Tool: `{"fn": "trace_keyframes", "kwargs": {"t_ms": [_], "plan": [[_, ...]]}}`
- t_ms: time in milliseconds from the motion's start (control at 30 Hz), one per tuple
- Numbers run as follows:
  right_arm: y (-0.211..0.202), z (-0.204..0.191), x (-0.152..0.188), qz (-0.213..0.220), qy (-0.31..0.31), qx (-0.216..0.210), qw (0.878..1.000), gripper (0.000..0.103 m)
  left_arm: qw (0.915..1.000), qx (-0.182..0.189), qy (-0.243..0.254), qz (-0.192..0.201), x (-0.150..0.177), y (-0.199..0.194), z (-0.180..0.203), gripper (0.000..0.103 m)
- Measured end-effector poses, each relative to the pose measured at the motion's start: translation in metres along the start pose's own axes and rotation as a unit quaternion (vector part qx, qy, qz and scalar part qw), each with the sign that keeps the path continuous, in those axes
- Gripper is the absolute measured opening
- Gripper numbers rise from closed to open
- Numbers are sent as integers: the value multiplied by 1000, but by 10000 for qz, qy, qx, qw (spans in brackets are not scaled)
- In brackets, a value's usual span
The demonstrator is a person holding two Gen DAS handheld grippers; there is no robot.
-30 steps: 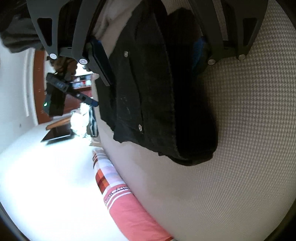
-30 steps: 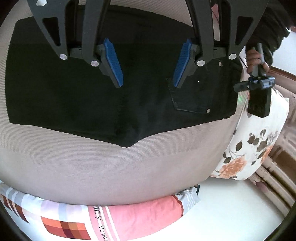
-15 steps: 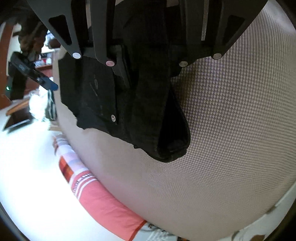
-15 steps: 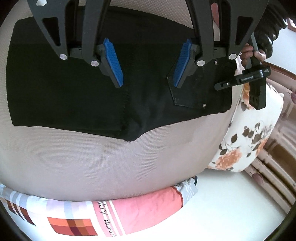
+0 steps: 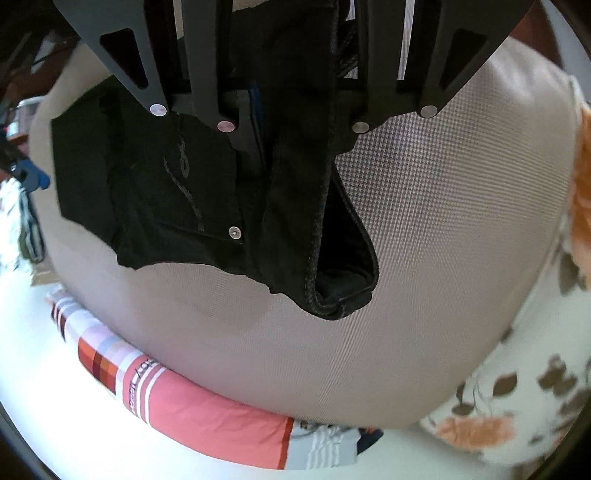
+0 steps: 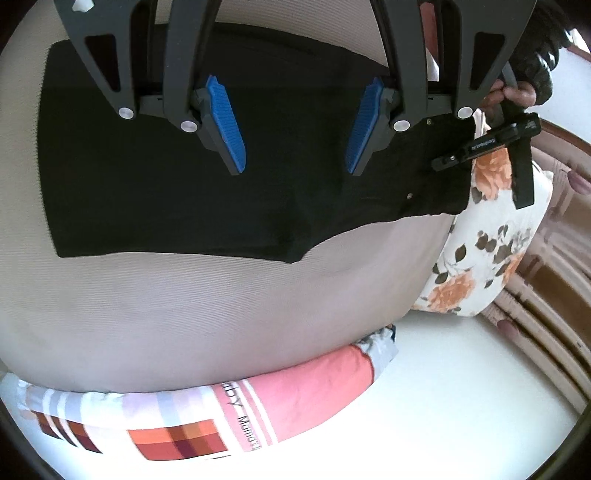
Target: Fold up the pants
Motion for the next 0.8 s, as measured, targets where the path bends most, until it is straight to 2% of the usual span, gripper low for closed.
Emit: {"fn": "trace_keyframes", "kwargs": {"t_ms": [200,500,667,800], "plan": [[-20,28,-2,144,28,159,9998,56,9983,-485,296,93,-2,-18,30,23],[-49,71,-6,340,247,178,9990,56,9978,-546,327,183,-12,-39,79,18],[-65,90,-9,567,397,183,9974,56,9988,-350,235,260,-18,-47,109,17],[-76,104,-13,781,573,137,9952,56,9994,261,-19,206,-23,-49,141,15]]}}
Point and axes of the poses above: each gripper's, at about its wrist camera, not at the fingertips, and y roughly the way its jaws point, z to its right, x to its underside, the point moved 8 cm from there along y, roughly the way its jaws point, and after that the axes turned 2 degrees about z, right-handed, at the moved point
